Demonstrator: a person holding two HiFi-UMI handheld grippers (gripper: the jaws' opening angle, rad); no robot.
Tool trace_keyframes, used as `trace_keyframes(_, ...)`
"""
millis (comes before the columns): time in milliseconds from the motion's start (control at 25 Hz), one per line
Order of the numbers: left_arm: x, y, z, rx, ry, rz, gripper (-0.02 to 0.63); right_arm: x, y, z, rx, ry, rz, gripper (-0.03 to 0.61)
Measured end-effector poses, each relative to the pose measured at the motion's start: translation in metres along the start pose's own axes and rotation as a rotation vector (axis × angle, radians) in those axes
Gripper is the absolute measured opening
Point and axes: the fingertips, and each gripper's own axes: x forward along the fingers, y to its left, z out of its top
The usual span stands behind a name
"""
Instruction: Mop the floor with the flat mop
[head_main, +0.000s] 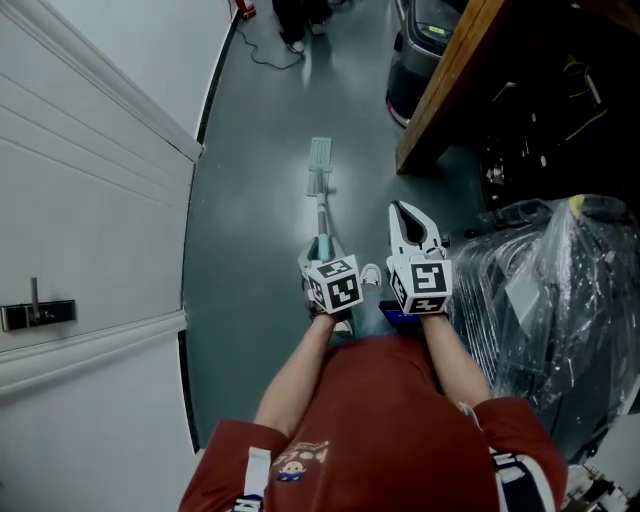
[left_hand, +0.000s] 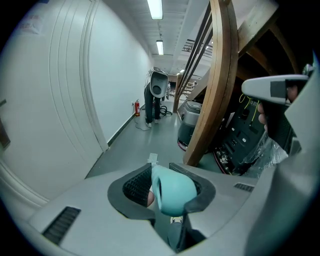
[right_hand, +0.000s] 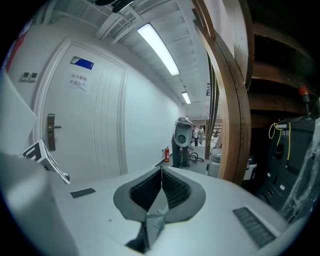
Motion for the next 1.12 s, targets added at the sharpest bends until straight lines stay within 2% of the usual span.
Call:
trace_keyframes(200,0.027,-0.013,0.03,-0.001,0.005,0.014,0.121,0.033,-0.025,0.01,-0.001,0.008,0.02,0.018)
trace_keyframes(720,0.105,-0.063,0.108,-0.012,0.011,0.073,0.121,0.108,-0.131,0.032,0.007,-0.001,0.051,0.018)
trace_keyframes(1120,0.15,-0.059,0.151,-0.033,-0.001,0.082,0.121,0.158,-0.158,0.041,0.004,-0.005,0.06,0.018)
